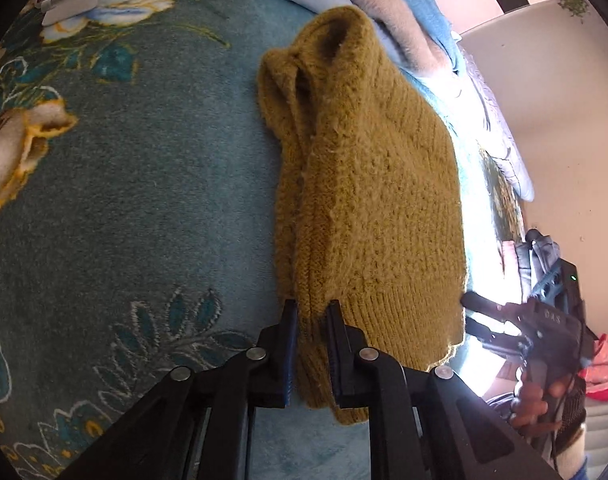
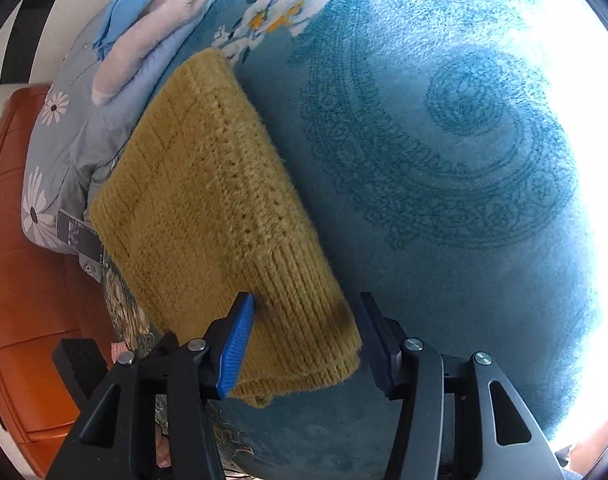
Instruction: Fold clothes
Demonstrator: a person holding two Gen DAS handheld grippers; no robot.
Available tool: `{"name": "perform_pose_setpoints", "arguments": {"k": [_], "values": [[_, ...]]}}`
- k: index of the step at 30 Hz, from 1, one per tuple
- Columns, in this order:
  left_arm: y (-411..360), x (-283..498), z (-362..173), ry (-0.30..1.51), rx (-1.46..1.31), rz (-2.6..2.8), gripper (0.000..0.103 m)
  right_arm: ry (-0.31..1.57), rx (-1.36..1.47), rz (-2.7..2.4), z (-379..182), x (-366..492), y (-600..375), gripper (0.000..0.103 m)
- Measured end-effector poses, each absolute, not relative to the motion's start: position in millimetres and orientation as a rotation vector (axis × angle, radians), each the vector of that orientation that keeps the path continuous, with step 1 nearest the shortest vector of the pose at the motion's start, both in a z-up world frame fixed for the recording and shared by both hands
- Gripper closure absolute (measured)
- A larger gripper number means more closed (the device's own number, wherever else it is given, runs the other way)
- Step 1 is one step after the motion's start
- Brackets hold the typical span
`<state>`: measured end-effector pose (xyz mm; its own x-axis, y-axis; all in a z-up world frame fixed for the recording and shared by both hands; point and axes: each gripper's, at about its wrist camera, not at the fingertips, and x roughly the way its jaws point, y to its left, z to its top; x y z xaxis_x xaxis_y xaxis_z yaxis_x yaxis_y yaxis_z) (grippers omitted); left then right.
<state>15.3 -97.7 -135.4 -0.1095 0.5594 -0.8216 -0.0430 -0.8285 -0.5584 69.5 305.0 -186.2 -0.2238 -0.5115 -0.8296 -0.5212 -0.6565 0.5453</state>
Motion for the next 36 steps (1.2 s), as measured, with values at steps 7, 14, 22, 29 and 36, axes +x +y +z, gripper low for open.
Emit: {"name": "perform_pose_setpoints", "arguments": {"k": [7,14,22,29,36], "values": [[-104.4,11.0,-138.8,-0.607,-1.769,1.979,0.085,1.492,-2.066,1.986,-215.3,64.4,311.1,0.038],[-119.0,4.0,-131.8,-0.738,-1.745,1.895,0.084,1.484,-2.222,2.012,-222.1,55.3,301.4,0.036],[-133.3,-16.0,-97.0,-0.71,-1.642,1.985,0.04,1.41,-2.297,2.022,-220.9,54.0,296.6,0.043],[-133.7,-55.9,-87.5,-0.702,-1.641,2.082,0.038,1.254,-2.337,2.136,-200.0,53.4,286.8,0.074],[-135.3,-62.8,-82.4,-0.639,-1.624,2.083,0.038,1.059,-2.397,2.245,-170.5,25.0,325.6,0.076]]}}
